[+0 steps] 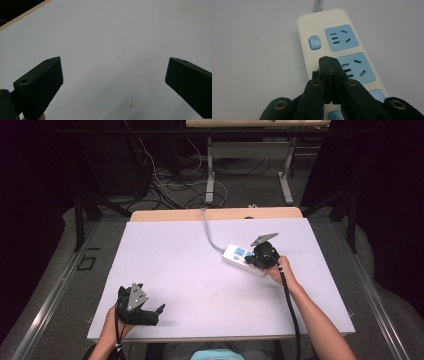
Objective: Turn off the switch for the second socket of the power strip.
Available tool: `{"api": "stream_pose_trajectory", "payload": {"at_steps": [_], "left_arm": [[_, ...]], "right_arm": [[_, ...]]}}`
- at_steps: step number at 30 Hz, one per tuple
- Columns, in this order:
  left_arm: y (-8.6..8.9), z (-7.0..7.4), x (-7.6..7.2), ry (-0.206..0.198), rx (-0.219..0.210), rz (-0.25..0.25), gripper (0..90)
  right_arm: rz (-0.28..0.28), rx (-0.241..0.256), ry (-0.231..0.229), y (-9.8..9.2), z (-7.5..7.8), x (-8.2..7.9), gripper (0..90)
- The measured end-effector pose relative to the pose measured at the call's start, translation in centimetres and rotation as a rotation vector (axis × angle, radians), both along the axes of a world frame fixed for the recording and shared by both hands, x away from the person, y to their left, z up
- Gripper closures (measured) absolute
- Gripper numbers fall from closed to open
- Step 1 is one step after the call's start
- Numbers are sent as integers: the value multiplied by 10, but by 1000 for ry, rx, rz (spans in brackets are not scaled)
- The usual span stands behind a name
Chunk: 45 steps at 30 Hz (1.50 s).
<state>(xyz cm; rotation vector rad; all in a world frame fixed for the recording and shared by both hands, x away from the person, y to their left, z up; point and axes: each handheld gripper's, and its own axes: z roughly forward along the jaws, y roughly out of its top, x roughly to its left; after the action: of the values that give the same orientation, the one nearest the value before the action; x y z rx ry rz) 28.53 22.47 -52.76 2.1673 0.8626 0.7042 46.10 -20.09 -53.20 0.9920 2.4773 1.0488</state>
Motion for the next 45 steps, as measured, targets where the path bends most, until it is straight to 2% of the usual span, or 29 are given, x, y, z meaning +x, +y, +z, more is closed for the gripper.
{"api": "stream_pose_trajectory", "payload": {"at_steps": [6, 11, 14, 16, 17, 25, 26, 35, 45], "left_arm": [[0, 0, 0, 1, 3, -1, 14], [0, 0, 0, 1, 2, -1, 14], [0, -1, 0, -10, -3, 3, 14], [0, -1, 0, -9, -3, 5, 15], [0, -1, 0, -9, -3, 5, 14], [0, -1, 0, -12, -3, 6, 15], [1, 0, 0, -3, 0, 3, 15], [1, 0, 0, -2, 1, 2, 15], [0, -1, 0, -11, 1, 5, 15]], "right_arm": [[-9, 5, 11, 0, 0, 0, 900], [1, -1, -1, 0, 0, 0, 900], [-4, 11, 2, 1, 0, 0, 900], [4, -8, 3, 0, 1, 0, 900], [4, 7, -4, 1, 0, 0, 900], [7, -8, 1, 0, 1, 0, 900], [6, -7, 7, 0, 1, 0, 900], [-1, -19, -10, 2, 1, 0, 900], [10, -11, 7, 0, 1, 0, 900]]}}
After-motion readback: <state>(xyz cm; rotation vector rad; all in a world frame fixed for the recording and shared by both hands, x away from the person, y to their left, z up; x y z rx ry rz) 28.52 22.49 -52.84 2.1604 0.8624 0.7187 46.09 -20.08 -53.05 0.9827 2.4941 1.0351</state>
